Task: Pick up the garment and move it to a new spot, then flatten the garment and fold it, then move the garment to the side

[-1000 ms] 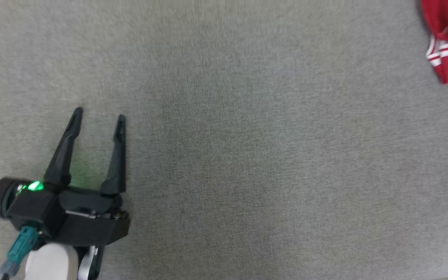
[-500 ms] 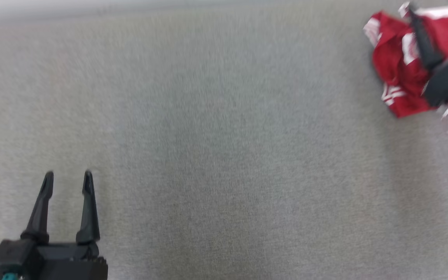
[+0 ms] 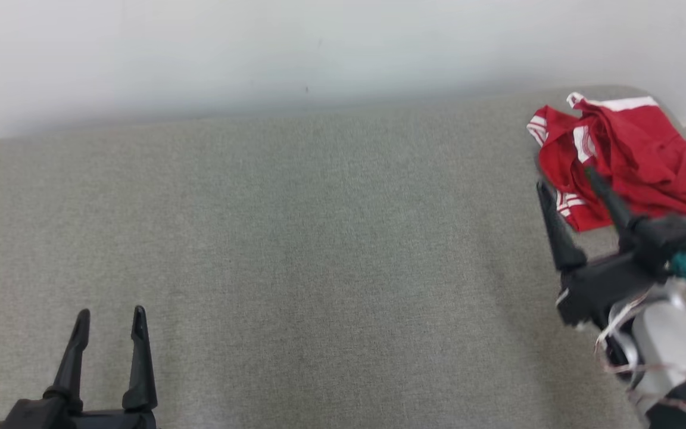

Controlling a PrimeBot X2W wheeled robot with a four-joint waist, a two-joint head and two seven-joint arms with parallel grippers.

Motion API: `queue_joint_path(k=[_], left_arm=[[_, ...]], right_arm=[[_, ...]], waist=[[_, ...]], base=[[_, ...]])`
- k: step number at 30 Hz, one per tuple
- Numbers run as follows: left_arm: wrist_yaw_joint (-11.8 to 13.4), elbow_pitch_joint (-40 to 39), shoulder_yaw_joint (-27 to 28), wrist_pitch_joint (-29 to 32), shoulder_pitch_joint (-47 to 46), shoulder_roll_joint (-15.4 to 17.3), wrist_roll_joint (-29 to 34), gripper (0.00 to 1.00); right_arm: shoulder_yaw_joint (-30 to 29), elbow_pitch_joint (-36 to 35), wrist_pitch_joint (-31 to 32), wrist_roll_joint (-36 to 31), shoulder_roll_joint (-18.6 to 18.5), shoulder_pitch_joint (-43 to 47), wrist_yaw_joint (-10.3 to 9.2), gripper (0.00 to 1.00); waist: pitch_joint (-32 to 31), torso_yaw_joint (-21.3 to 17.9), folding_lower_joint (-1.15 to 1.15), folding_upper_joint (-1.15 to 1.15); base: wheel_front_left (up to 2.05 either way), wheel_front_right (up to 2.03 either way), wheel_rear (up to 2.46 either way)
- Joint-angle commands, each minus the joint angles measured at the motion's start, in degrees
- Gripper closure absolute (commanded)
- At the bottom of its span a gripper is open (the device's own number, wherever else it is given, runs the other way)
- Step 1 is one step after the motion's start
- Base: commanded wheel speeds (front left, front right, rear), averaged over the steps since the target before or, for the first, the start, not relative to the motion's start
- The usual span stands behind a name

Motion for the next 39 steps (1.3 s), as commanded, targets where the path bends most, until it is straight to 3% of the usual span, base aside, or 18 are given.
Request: queue_joint_path(k=[1,5,15,24,36,37,39], left_arm=[[-0.1,0.6,-0.2,0.0,0.6,-0.3,0.0,0.0],[-0.4,2.4,-0.7,0.0,0.3,-0.4,-0.2,0.0],[-0.8,5.5,-1.1,0.0,1.0,-0.7,-0.4,0.0],[-1.4,7.6,-0.8,0.0,0.1,-0.4,-0.6,0.0],[-1.8,10.0,0.2,0.0,-0.5,-0.7,-1.4,0.0],[-1.5,10.0,0.1,0.0,0.0,-0.6,-1.3,1.0],[-1.7,11.0,0.1,0.1,0.3,-0.9,-1.5,1.0]], right_arm=[[-2.0,-1.5,-0.2,-0.6,1.8,3.6,-0.15,0.0],[-7.0,-6.1,-0.2,-3.7,6.9,12.5,-0.15,0.0],[-13.6,-13.2,1.3,-7.7,13.2,23.8,-0.15,0.0],[-16.1,-14.5,1.4,-7.8,15.4,29.3,-0.15,0.0],[-16.7,-12.7,0.8,-8.5,16.6,29.7,-0.15,0.0],[-16.5,-12.8,0.9,-8.2,16.5,29.4,0.0,1.0],[-16.5,-11.9,1.0,-8.0,16.5,29.7,0.0,1.0]], waist=[[-2.4,0.8,0.02,0.01],[-4.0,1.5,0.02,0.01],[-6.7,1.9,0.02,0.01],[-7.8,2.4,0.02,0.01],[-8.2,2.8,0.02,0.01],[-8.2,2.7,0.02,0.01],[-8.2,2.8,0.02,0.01]], base=[[0.0,0.0,0.0],[0.0,0.0,0.0],[0.0,0.0,0.0],[0.0,0.0,0.0],[0.0,0.0,0.0],[0.0,0.0,0.0],[0.0,0.0,0.0]])
